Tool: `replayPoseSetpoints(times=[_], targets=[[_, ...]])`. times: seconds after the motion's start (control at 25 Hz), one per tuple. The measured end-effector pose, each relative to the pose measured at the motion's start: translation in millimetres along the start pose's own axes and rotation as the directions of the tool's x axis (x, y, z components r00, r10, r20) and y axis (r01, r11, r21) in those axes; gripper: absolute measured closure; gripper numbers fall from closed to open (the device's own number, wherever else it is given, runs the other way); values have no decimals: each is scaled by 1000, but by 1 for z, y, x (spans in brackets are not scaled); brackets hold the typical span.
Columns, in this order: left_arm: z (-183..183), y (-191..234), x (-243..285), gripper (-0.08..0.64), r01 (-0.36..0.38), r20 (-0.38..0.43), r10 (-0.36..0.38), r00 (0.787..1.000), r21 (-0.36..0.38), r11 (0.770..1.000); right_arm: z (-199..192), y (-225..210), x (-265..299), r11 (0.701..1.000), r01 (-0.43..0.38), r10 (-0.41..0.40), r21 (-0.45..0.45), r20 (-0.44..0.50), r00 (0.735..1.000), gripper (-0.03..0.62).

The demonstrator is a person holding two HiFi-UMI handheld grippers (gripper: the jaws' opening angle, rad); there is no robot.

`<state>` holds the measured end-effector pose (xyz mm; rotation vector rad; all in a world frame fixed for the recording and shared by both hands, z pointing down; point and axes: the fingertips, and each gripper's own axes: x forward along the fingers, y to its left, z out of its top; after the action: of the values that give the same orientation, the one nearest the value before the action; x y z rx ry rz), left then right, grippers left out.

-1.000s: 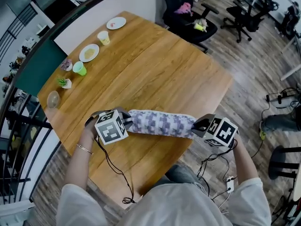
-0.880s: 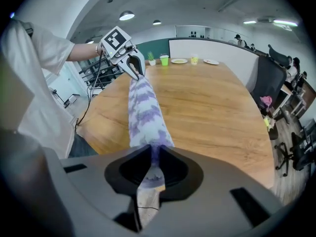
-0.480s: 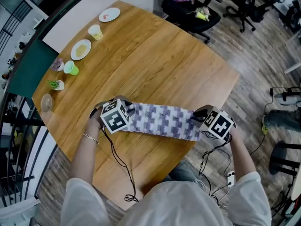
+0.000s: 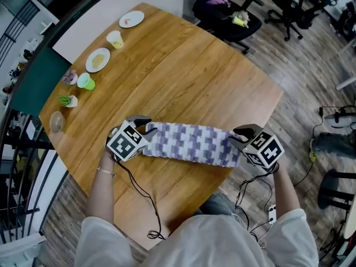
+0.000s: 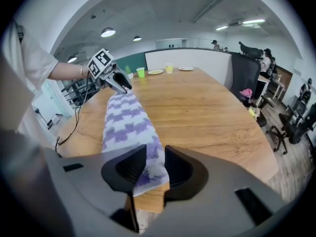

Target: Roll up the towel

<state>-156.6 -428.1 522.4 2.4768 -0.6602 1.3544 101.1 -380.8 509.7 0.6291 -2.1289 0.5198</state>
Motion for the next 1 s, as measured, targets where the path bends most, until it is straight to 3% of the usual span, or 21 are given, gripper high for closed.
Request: replayPoseSetpoints(times=[0.16,0.24,0.28,0.32,0.4,0.52,0.6,0.72,0.84,1.0], targets=[[3,4,-37,409,-50,160,77,984,-167,985,19,-6,-27,993,70,-83,98,141,987,472],[9,5,-61,397,-82,255,147,956,-251,965,27,-9,-44,980,130,-160,150,210,965,474],[14,5,-76,393,-100,309,196,931,-299,949,30,-12,-53,970,168,-209,178,243,947,480],[21,5,-92,393,-118,364,252,896,-352,928,34,-14,-64,955,206,-261,212,277,925,488],[35,2,-128,394,-147,457,380,804,-467,872,41,-15,-88,918,266,-360,293,342,868,514],[55,-12,-177,405,-190,512,547,663,-591,784,52,-8,-125,861,338,-485,381,411,772,526],[65,-27,-204,433,-220,512,621,594,-639,737,56,2,-148,822,385,-554,420,434,710,546],[69,-50,-235,498,-255,478,709,519,-704,662,56,23,-177,764,437,-636,474,445,630,586],[61,-68,-255,540,-297,430,760,487,-737,607,54,42,-199,721,476,-689,503,451,567,592],[47,-84,-263,555,-333,389,781,488,-744,579,46,59,-220,679,496,-733,541,460,501,592]])
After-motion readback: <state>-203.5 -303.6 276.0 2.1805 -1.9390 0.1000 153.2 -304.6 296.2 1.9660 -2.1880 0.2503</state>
